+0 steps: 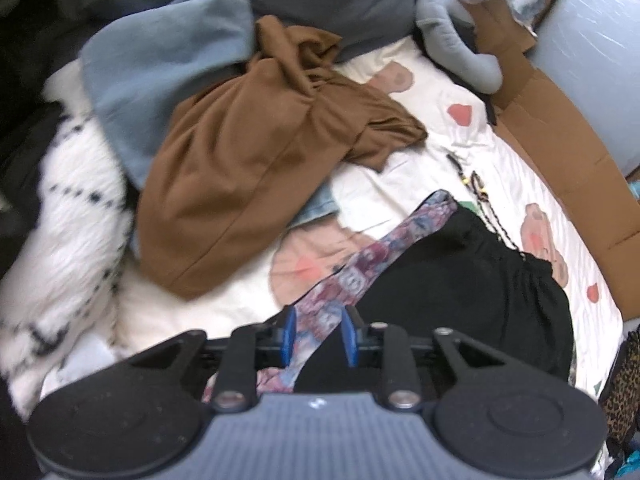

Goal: Fold clothes

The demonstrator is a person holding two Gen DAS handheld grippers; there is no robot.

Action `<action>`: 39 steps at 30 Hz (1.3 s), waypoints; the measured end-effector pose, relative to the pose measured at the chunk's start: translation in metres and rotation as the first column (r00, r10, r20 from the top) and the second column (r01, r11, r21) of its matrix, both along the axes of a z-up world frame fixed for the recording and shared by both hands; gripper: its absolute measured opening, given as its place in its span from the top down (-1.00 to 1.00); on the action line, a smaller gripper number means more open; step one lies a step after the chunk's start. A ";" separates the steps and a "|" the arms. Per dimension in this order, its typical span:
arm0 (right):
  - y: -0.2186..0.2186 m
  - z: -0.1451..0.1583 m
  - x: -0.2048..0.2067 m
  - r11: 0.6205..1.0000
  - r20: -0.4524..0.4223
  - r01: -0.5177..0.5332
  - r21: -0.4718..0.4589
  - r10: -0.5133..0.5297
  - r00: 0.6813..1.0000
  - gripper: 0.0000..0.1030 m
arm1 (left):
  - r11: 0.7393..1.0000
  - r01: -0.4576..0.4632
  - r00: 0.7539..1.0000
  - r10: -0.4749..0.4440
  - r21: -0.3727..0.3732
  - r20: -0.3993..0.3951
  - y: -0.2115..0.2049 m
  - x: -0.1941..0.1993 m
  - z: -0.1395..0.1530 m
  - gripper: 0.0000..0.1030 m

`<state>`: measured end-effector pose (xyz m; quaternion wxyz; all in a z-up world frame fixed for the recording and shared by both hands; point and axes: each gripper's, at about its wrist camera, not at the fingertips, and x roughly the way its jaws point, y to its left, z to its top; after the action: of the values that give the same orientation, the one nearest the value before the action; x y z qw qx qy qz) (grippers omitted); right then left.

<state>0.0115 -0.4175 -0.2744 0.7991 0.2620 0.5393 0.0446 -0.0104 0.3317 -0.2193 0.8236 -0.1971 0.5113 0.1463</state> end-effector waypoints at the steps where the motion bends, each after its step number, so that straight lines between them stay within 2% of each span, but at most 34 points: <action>1: 0.002 -0.001 0.005 1.000 0.002 -0.008 -0.001 0.008 1.000 0.59 | 1.000 0.005 1.000 -0.005 -0.001 0.004 -0.002 0.007 -0.002 0.46; 10: 0.028 -0.016 0.058 0.996 0.030 -0.088 0.000 0.088 0.996 0.59 | 0.997 0.081 0.996 -0.081 -0.008 0.033 -0.020 0.073 -0.025 0.45; 13: 0.039 -0.020 0.075 0.994 0.045 -0.108 0.007 0.107 0.993 0.59 | 0.994 0.109 0.993 -0.108 -0.005 0.051 -0.027 0.095 -0.031 0.29; 15: 0.046 -0.024 0.085 0.993 0.053 -0.121 0.012 0.121 0.991 0.58 | 0.992 0.123 0.990 -0.122 -0.006 0.064 -0.031 0.110 -0.035 0.26; 18: 0.059 -0.030 0.098 0.988 0.066 -0.154 0.018 0.152 0.986 0.41 | 0.990 0.143 0.985 -0.142 -0.007 0.095 -0.041 0.135 -0.041 0.25; 23: 0.082 -0.043 0.124 0.979 0.075 -0.202 0.030 0.199 0.977 0.40 | 0.985 0.168 0.972 -0.161 -0.026 0.172 -0.063 0.185 -0.057 0.21; 26: 0.096 -0.051 0.140 0.973 0.083 -0.229 0.035 0.226 0.971 0.40 | 0.978 0.205 0.960 -0.196 -0.025 0.202 -0.083 0.214 -0.065 0.09; 27: 0.100 -0.053 0.145 0.971 0.088 -0.238 0.038 0.234 0.968 0.40 | 0.976 0.215 0.957 -0.208 -0.013 0.203 -0.090 0.221 -0.068 0.06; 29: 0.107 -0.057 0.154 0.966 0.097 -0.256 0.043 0.251 0.963 0.24 | 0.971 0.237 0.951 -0.231 -0.007 0.206 -0.102 0.239 -0.073 0.06; 33: 0.122 -0.061 0.169 0.955 0.110 -0.295 0.041 0.289 0.951 0.24 | 0.960 0.280 0.942 -0.271 -0.016 0.199 -0.123 0.270 -0.081 0.03; 39: 0.142 -0.067 0.188 0.926 0.110 -0.378 0.024 0.373 0.921 0.14 | 0.943 0.332 0.935 -0.332 0.018 0.125 -0.156 0.310 -0.105 -0.05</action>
<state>0.1998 -0.2751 -0.3412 0.7965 0.1690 0.5363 0.2224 0.2996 0.1762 -0.3239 0.8668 -0.1181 0.4844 -0.0084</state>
